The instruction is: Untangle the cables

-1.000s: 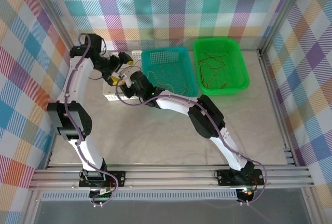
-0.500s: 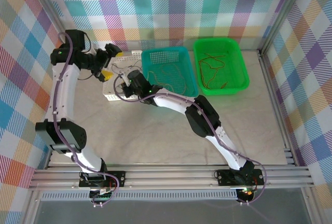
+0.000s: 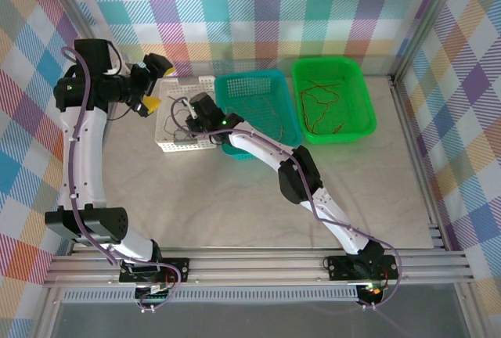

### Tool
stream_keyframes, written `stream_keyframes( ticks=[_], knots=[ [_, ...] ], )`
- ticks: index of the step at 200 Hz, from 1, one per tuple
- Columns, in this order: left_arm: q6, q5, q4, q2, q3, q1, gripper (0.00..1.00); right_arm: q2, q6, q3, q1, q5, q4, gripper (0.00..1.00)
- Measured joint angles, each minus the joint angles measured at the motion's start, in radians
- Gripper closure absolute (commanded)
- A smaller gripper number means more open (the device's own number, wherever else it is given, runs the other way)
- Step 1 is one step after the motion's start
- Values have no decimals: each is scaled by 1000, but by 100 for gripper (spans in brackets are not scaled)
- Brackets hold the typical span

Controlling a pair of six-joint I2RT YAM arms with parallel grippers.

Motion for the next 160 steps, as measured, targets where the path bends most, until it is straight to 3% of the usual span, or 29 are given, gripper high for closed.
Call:
stream_keyframes(
  ticks=[11, 19, 25, 59, 97, 115, 133, 160],
  knots=[
    [1, -13, -4, -3, 0, 0, 0, 2, 5, 33, -2, 1, -26, 79],
    [3, -25, -8, -6, 0, 0, 0, 2, 10, 47, -2, -4, -39, 56],
    [4, -34, -11, -9, 0, 0, 0, 2, 23, 52, -2, -7, -47, 45],
    [22, -99, -28, -38, 0, 0, 0, -4, 60, 39, -4, -31, -99, 12],
    [36, -173, -30, -86, -14, 0, 0, -107, 76, -60, -4, -59, -113, 12],
    [54, -234, -14, -144, -89, 0, 0, -250, 65, -217, 2, -56, -60, 9],
    [63, -320, 51, -263, -276, -15, 0, -470, 24, -461, 10, -42, 47, 0],
    [80, -490, 159, -477, -613, -77, 0, -800, -40, -728, 33, -5, 175, 0]
  ],
)
